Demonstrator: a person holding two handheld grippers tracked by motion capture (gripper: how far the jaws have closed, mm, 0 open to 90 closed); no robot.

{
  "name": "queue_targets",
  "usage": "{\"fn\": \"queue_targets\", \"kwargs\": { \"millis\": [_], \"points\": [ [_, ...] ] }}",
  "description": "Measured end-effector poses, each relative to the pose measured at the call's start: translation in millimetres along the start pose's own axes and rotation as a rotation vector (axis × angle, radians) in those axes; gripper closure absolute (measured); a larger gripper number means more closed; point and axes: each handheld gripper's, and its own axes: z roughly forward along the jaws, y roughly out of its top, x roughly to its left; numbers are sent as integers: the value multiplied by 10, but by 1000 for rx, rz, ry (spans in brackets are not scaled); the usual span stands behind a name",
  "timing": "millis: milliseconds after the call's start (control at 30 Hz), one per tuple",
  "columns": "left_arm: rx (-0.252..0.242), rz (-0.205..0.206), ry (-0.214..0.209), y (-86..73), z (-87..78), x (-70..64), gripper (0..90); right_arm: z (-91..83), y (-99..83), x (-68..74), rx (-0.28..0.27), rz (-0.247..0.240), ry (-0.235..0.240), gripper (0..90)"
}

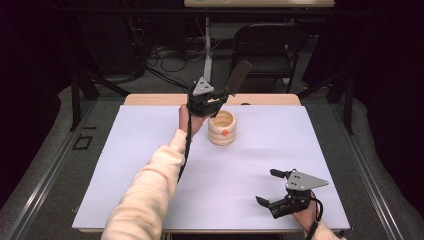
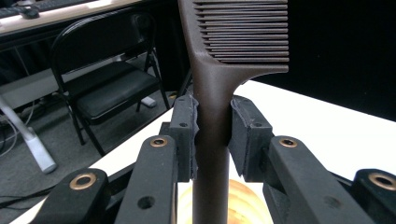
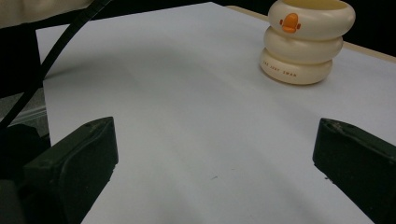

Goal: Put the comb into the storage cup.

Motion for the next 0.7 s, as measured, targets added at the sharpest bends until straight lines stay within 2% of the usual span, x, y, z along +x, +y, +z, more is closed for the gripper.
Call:
{"fn": "queue_targets", "kwargs": {
  "millis": [700],
  "points": [
    [-12,-41,-10,-88,114,19,722,-1,1,-2,4,-3,0,0]
  ]
}}
